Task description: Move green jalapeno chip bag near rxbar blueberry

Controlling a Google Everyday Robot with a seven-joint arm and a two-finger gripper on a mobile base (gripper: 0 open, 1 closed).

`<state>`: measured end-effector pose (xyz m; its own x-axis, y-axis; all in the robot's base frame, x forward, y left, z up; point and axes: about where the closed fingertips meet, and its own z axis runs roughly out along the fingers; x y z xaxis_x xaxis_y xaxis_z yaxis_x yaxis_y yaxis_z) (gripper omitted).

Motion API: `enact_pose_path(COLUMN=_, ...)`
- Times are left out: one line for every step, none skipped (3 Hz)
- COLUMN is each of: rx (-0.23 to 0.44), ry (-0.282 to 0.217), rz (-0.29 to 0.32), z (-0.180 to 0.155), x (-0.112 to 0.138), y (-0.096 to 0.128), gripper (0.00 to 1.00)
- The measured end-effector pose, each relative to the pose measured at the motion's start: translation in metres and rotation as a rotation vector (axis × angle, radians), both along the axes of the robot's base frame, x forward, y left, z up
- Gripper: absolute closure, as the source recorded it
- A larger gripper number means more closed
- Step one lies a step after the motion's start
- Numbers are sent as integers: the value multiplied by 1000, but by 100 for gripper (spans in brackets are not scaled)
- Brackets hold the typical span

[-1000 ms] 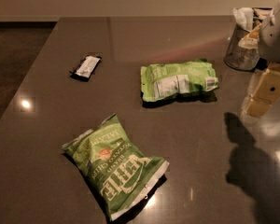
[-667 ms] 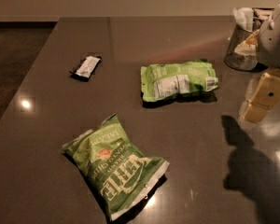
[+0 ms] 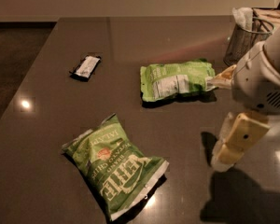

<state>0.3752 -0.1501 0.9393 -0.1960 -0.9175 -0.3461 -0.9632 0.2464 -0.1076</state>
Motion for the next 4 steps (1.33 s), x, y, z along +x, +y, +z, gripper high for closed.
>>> enact_pose_path(rx=3, ry=0, rz=27, z=-26, x=-22, y=45, gripper=0)
enact_pose_path(rx=13, ry=-13, rz=41, z=-47, x=-36, y=85, gripper=0)
enact_pose_path(rx=1, ry=-37, rz=61, z=-60, x=-48, y=118, gripper=0)
enact_pose_path(rx=-13, ry=-38, rz=71, z=-73, x=-53, y=140, gripper=0)
